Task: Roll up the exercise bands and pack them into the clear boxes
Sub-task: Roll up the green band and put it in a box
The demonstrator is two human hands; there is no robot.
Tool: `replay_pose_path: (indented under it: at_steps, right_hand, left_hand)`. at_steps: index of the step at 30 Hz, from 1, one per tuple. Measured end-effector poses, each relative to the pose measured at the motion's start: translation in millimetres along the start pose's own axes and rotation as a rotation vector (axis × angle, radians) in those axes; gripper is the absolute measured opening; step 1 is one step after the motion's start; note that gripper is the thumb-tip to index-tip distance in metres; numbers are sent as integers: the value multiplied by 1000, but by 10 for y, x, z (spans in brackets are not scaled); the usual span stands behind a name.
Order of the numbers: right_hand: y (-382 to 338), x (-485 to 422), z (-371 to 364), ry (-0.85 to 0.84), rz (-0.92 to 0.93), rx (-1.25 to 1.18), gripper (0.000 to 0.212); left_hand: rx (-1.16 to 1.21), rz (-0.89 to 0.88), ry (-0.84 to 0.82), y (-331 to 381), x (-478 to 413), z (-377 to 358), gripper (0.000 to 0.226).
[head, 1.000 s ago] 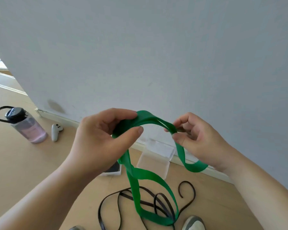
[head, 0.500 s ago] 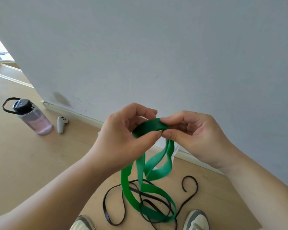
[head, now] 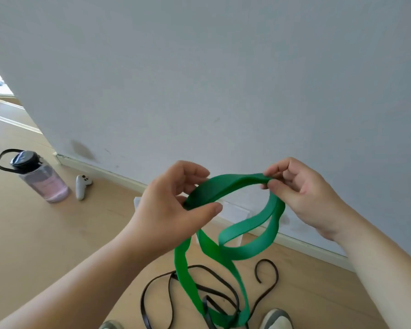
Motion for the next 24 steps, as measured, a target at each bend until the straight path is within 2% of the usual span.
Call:
replay_pose_path:
  at_steps: [2,4,7,13,17,19,22,24]
  right_hand:
    - [38,45,-50,-138,-45,-27,16]
    - [-24,121,-182,-257,-9,-44,23]
    - [-202,225,-391,-319,105,-105,33]
    - [-399,242,-465,-234,248,-124,31]
    - [-446,264,-522,-203,285,-26,28]
    - [-451,273,-509,-180,286,-26,26]
    - [-445,261,-435,-125,270,-33,26]
    - [-426,247,-396,-66,256,-30,24]
  left_hand:
    - [11,-65,44,104,48,34,27]
    - [55,-110,46,141,109,-6,20]
    - [31,-228,10,155,138,-119,16]
    - [34,-351,41,132,121,-126,15]
    - [18,-259,23,43,109,-126,18]
    - [-7,-193,-60,-41,113,-155,30]
    - [-70,-156,-290,-125,174,-306,48]
    - [-139,-83,-321,-185,204,-388,61]
Point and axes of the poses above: each hand's wrist, its own x-axis away from the middle knuckle, its own z-axis out of the back of the hand, y = z × x, the point moved 5 cm from there along -x, towards the middle knuckle, and after that the axes turned 6 degrees about -z, right-handed, at the moved point
